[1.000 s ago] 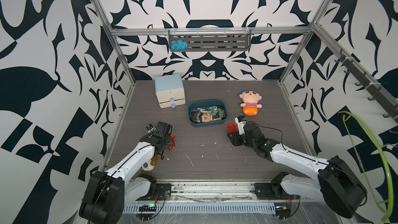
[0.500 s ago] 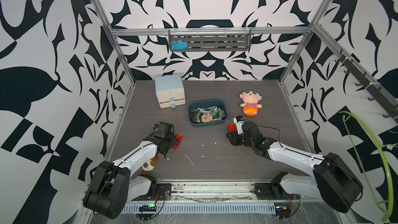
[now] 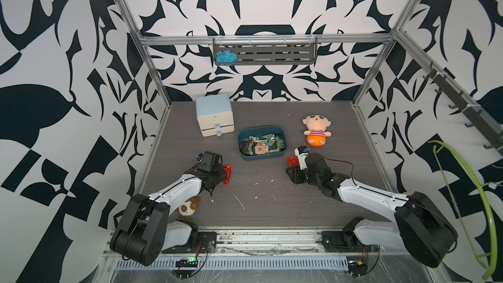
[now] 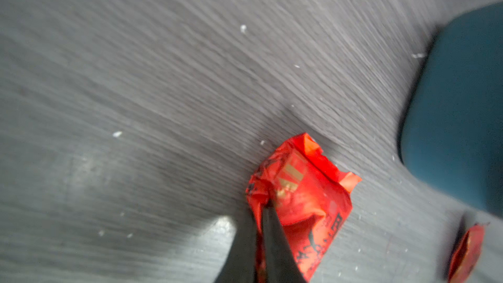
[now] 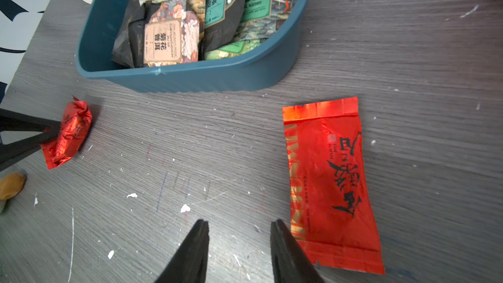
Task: Put the tea bags into the storage box
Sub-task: Pick up the tea bag from the center of the board.
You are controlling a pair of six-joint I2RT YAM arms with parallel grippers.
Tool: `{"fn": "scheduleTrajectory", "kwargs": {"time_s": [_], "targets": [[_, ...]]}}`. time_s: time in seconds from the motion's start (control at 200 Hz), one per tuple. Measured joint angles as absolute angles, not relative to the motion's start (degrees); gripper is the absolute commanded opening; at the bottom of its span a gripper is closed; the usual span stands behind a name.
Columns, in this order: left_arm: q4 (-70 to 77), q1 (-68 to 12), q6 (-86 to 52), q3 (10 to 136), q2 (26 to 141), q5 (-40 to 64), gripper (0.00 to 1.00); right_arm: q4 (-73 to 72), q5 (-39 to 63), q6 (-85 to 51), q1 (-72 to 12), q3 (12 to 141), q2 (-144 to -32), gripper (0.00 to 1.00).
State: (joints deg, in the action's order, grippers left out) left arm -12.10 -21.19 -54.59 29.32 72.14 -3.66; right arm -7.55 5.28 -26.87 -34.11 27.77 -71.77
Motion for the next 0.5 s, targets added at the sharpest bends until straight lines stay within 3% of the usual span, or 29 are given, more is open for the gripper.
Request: {"fn": "scheduleTrajectory", "kwargs": {"time_s": [0.095, 0.5], "targets": [[-14.3, -21.2, -54.4, 29.0, 70.2, -3.6, 0.0, -7.6, 5.3, -26.9, -34.1, 28.1, -72.4, 0.41], [-23.4, -21.2, -54.2, 28.5, 55.8, -2.3, 0.0, -7.6, 4.8, -26.9, -34.1, 28.2, -73.3, 0.41]]}}
